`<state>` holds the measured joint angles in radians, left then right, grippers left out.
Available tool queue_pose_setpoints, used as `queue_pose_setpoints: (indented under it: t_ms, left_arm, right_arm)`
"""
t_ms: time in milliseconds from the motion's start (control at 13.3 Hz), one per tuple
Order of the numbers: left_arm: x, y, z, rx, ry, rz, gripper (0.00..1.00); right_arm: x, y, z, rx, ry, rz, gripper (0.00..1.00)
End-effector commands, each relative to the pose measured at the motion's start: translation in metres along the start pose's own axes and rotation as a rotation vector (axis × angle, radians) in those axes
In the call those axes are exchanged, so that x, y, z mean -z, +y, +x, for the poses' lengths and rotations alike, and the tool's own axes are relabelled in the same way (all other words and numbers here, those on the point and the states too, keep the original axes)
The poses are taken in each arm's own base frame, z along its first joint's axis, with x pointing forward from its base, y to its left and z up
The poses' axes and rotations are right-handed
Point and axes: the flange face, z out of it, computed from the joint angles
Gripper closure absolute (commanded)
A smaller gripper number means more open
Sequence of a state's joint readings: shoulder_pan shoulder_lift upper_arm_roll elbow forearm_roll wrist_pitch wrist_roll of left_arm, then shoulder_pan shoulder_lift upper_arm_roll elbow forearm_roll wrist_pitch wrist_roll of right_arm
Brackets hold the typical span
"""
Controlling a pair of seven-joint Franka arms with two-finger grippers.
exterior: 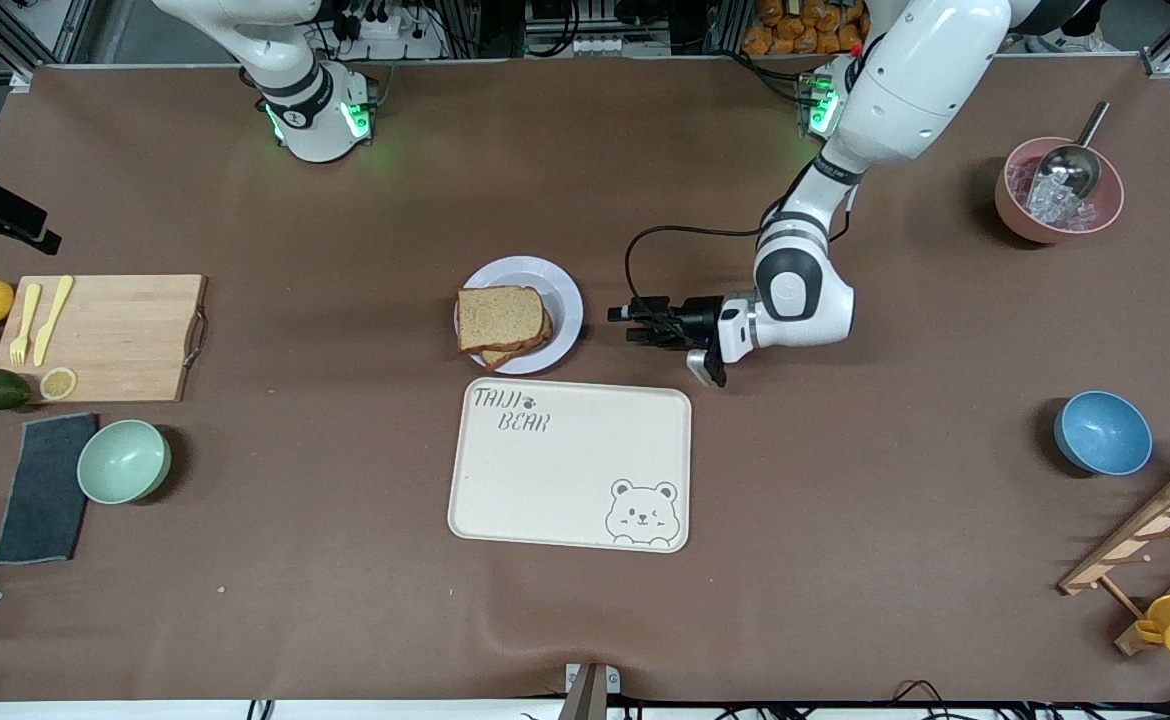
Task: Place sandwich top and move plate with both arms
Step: 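Reach the left gripper to the plate rim and grasp it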
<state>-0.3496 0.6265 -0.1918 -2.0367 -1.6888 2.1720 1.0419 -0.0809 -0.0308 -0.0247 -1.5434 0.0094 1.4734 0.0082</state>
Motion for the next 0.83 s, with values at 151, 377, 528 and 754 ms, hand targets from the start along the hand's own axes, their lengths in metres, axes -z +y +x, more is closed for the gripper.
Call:
queue_pose_setpoints:
  t_ms: [151, 377, 528, 754]
  left_arm:
    - [-0.033, -0.009, -0.009, -0.034, 0.023, -0.032, 0.23]
    - [-0.042, -0.015, -0.013, -0.048, 0.031, -0.04, 0.29]
    - [-0.048, -0.017, -0.017, -0.049, 0.045, -0.049, 0.31]
    - [-0.057, -0.018, -0.019, -0.062, 0.043, -0.054, 0.36]
  right_arm:
    - [0.005, 0.002, -0.005, -0.011, -0.008, -0.005, 0.0]
    - [0.008, 0.031, -0.004, -0.05, 0.004, 0.0, 0.0]
    - [0.016, 0.027, -0.006, -0.041, 0.017, -0.002, 0.0]
    - [0.029, 0.014, -0.007, -0.022, 0.044, -0.001, 0.0]
